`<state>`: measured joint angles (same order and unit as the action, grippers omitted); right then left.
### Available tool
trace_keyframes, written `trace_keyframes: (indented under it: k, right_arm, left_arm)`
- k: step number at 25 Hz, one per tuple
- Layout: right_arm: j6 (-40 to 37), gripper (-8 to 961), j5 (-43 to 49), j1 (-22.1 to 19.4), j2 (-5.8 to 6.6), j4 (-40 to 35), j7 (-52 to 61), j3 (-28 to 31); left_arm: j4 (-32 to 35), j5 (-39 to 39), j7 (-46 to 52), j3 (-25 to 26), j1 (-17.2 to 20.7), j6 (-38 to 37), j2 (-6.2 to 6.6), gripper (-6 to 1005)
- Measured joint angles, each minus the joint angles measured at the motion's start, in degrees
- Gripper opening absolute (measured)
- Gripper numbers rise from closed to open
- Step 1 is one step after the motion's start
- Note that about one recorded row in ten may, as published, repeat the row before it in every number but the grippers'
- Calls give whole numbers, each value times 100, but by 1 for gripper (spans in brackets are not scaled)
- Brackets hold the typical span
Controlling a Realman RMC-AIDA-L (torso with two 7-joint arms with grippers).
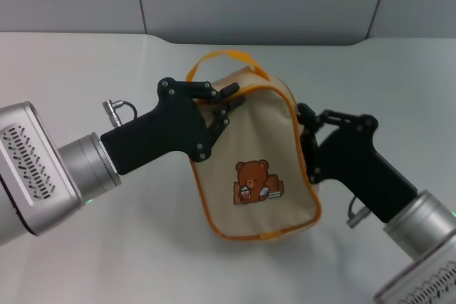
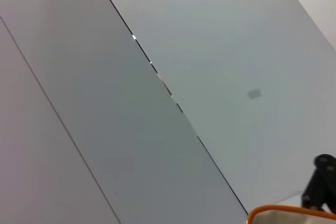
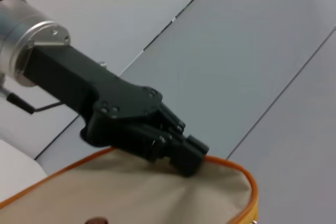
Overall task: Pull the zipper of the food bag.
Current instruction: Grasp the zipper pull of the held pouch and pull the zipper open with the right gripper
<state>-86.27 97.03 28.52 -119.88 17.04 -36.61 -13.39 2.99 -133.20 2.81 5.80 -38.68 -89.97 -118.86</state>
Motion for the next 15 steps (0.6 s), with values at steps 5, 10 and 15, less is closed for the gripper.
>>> trace_keyframes:
  k: [5,10,15]
  right_arm:
    - [-80,3,9,-359,0,19,0,-61]
    - [-245,9,272,-1276,0,24,27,-102]
    - [-126,15,309,-1593,0,8,61,-102]
  left_arm:
    - [22,17,7,16,-1,-5,3,81]
    - [45,19,30,18,-8,-6,3,81]
    - [49,27,47,37,-20,2,4,80]
